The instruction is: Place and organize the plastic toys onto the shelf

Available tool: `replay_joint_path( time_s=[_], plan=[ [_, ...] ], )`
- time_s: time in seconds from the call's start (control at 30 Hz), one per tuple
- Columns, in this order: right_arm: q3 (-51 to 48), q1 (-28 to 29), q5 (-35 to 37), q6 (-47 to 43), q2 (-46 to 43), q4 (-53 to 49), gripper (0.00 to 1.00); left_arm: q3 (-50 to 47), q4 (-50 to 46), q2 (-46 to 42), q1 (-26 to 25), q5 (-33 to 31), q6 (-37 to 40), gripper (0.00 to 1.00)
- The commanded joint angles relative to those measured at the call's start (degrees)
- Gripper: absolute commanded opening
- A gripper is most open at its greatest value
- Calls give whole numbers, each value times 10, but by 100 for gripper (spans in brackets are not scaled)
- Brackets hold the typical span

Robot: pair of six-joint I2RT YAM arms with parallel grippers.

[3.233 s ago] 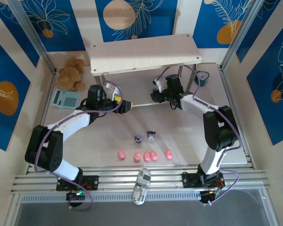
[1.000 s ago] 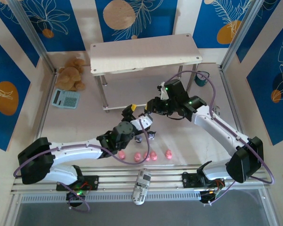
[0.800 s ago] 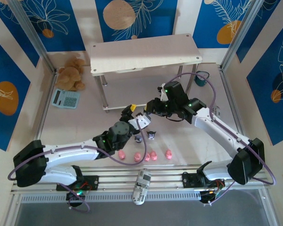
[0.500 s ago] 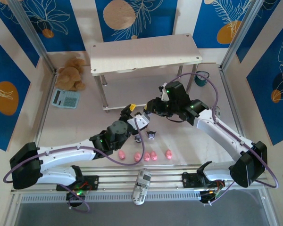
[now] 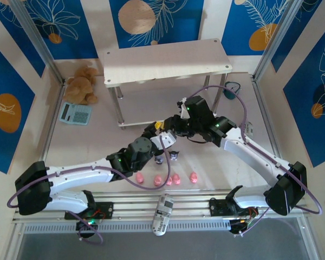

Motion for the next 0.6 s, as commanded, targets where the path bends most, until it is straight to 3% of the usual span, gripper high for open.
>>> replay_joint_path(
  time_s=[0.0, 0.1, 0.27, 0.33, 0.4, 0.47, 0.53, 0.57],
  plan=[
    [9, 6, 1, 6, -17, 6, 0, 12, -4, -8, -5, 4, -6, 43],
    [8, 12, -1, 8, -17, 12, 0, 12, -13, -14, -3, 4, -6, 28],
    [15, 22, -1, 5, -20, 13, 0, 9, -23, -16, 0, 7, -10, 26],
    [17, 27, 1, 3, -23, 9, 0, 1, -9, -20, 1, -2, -7, 34],
    [18, 32, 3, 1, -27, 5, 0, -11, 17, -26, 1, -12, 0, 54],
    [18, 34, 8, -1, -29, 1, 0, -16, 25, -31, 2, -15, 3, 60],
    [18, 35, 10, -1, -30, -1, 0, -15, 25, -31, 2, -22, 5, 75],
    [17, 36, 9, -2, -30, -1, 0, -13, 23, -29, 4, -26, 7, 76]
  ],
)
